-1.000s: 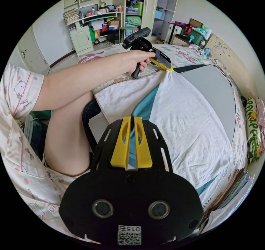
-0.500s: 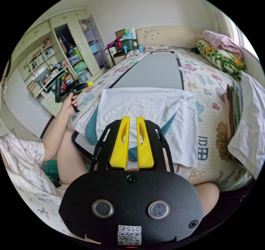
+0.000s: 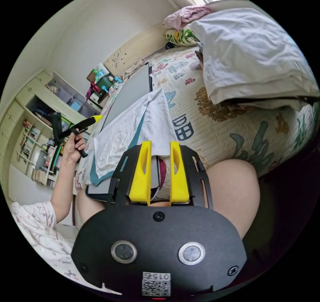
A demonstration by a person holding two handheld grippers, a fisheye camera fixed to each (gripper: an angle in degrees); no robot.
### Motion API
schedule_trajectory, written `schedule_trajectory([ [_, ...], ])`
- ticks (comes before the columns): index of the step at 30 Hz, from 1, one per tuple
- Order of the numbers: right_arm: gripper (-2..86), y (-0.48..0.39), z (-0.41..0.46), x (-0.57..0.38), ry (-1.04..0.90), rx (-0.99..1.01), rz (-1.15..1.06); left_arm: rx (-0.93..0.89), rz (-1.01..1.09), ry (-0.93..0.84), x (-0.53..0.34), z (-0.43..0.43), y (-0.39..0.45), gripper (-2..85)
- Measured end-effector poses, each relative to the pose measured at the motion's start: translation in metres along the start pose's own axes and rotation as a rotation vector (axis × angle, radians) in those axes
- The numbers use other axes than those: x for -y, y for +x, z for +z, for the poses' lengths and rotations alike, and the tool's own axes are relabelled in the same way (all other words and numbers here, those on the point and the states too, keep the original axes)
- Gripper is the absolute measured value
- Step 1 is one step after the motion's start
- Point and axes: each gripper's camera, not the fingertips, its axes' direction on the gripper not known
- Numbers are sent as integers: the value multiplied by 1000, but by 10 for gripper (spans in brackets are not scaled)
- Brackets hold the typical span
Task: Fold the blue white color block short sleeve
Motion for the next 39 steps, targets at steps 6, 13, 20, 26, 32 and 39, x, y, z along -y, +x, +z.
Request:
schedule_trajectory([
  [6, 99, -41, -27, 14, -6, 72, -26, 35, 56, -122, 184, 80, 33, 84],
  [13, 97, -148, -29, 24, -63, 168, -318, 19, 27, -265, 358, 197, 32, 88],
  [20, 76, -170, -25, 24, -139, 225, -299, 163, -5, -414, 448, 266, 14, 98],
  [26, 12, -187, -21, 22, -159, 202, -323, 171, 0, -432, 493, 284, 15, 12],
  [32, 15, -193, -37, 24, -131, 209, -307, 171, -6, -446, 512, 293, 5, 11],
  [39, 111, -141, -89, 27, 100, 5, -87, 158, 70, -447, 507, 284, -5, 62],
])
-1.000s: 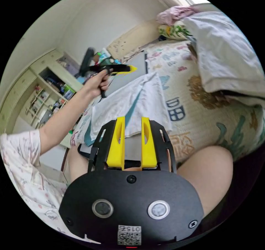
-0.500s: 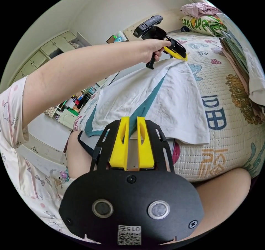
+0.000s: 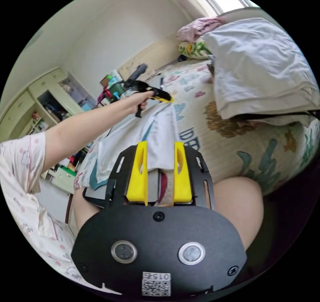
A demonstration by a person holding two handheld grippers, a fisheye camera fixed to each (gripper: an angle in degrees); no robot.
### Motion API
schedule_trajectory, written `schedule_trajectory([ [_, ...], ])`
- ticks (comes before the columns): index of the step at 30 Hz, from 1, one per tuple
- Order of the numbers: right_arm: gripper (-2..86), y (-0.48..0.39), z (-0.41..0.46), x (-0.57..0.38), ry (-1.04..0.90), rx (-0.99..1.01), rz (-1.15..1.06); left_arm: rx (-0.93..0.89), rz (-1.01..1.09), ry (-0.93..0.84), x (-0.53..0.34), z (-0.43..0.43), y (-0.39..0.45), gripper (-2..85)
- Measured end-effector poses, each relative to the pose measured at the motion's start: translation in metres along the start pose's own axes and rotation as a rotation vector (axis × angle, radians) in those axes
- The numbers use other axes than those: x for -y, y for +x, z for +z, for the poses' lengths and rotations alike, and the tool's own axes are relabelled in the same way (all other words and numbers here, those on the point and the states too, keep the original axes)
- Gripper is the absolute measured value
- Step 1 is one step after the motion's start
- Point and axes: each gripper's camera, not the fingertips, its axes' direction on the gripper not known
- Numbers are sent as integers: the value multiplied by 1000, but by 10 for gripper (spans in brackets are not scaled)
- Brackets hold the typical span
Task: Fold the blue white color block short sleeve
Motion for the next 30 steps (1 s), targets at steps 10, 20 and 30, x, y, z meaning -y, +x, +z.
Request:
schedule_trajectory([
  [10, 51, 20, 78, -30, -206, -120, 2, -54, -25, -19, -39, 38, -35, 52],
  [20, 4, 62, 53, -89, -9, -134, -3, -193, -15, 165, -109, 17, -49, 0],
  [30, 3, 34, -39, -167, 301, -54, -276, -571, 37, 583, -275, -72, -90, -1],
])
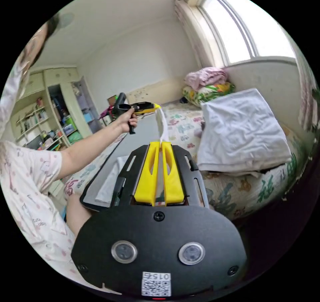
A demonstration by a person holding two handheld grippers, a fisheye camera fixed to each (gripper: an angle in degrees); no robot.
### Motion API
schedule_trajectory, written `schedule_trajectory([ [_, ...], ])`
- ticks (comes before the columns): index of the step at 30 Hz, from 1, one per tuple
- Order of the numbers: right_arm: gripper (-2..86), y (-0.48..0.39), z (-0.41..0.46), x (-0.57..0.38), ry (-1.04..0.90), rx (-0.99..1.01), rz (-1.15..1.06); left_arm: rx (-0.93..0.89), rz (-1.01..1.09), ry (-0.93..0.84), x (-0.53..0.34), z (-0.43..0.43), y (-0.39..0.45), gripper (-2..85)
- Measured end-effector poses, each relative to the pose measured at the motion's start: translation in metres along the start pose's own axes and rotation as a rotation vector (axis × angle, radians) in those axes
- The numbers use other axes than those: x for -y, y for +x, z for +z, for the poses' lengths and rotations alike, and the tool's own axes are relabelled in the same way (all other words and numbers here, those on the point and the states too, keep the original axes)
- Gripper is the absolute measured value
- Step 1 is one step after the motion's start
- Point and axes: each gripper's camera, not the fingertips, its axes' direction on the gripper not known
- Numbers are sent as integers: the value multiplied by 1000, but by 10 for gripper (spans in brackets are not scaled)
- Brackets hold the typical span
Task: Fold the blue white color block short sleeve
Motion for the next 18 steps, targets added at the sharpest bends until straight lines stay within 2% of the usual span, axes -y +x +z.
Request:
schedule_trajectory([
  [3, 3, -52, 11, -34, -51, 140, -173, 36, 15, 61, -75, -80, -12, -1],
  [6, 3, -102, 49, -88, -139, 260, -317, 215, 3, 110, -174, -160, -40, -2],
  [8, 3, -130, 93, -135, -250, 337, -376, 319, -83, 99, -260, -195, -83, -2],
  [10, 3, -146, 131, -174, -339, 328, -429, 416, -209, 31, -320, -197, -127, -2],
  [12, 2, -156, 166, -207, -458, 327, -468, 514, -334, 35, -379, -205, -161, -2],
  [16, 3, -156, 194, -259, -547, 333, -522, 404, -460, 157, -482, -230, -200, 19],
  [18, 3, -149, 198, -275, -562, 324, -523, 347, -475, 148, -508, -225, -210, 54],
])
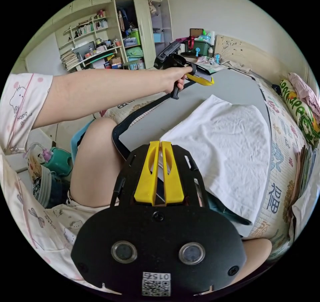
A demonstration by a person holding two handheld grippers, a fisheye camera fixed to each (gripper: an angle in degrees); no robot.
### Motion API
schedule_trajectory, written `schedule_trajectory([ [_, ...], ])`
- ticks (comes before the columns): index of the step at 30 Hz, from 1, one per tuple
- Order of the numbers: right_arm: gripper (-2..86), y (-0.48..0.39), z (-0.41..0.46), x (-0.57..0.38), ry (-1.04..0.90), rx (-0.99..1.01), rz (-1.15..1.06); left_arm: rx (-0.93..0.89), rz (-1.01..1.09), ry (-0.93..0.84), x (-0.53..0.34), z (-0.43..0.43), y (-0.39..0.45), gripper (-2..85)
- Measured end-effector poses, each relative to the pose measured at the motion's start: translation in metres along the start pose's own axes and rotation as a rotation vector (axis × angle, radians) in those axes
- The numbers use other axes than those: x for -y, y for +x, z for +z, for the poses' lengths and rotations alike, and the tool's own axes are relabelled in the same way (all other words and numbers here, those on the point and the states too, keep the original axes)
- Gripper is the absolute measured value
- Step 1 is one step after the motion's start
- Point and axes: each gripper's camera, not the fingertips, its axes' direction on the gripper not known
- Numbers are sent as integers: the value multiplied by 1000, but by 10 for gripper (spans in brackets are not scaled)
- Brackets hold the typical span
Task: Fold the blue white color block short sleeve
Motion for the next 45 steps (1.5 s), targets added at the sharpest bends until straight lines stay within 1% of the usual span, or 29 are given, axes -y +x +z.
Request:
schedule_trajectory([
  [2, 3, 8, 14, -18, -33, 11, 20, -52, 20, -46, -20, 19, -10, 73],
  [5, 3, 21, 24, -38, -44, 31, 48, -84, 18, -118, -40, 51, -14, 73],
  [7, 3, 26, 28, -48, -46, 33, 55, -59, 33, -158, -52, 66, -11, 59],
  [9, 3, 30, 32, -57, -48, 30, 55, -16, 61, -180, -65, 74, -7, 14],
  [12, 3, 37, 41, -71, -49, 27, 57, 24, 83, -180, -87, 78, -6, -3],
  [14, 4, 43, 50, -79, -58, 32, 58, 47, 62, -137, -104, 72, -10, -5],
  [18, 4, 57, 56, -88, -48, 42, 67, -20, 22, -134, -128, 77, -18, 5],
  [20, 4, 67, 59, -92, -45, 53, 75, -35, 24, -161, -143, 92, -15, 35],
  [21, 4, 69, 59, -93, -45, 55, 77, -35, 28, -162, -147, 95, -13, 36],
  [25, 4, 81, 62, -95, -44, 54, 73, 4, 46, -153, -171, 111, 4, -1],
  [27, 4, 86, 61, -94, -40, 55, 73, 33, 66, -140, -180, 112, 13, -6],
  [33, 3, 104, 61, -84, -36, 95, 91, 102, 75, -67, -206, 98, 29, -7],
  [37, 4, 117, 61, -71, -34, 109, 99, 45, 46, -133, -218, 118, 29, 14],
  [40, 4, 123, 62, -61, -46, 108, 92, -7, 12, -124, -231, 136, 33, 22],
  [45, 5, 133, 56, -43, -52, 117, 103, 38, 31, -86, -247, 145, 55, -2],
])
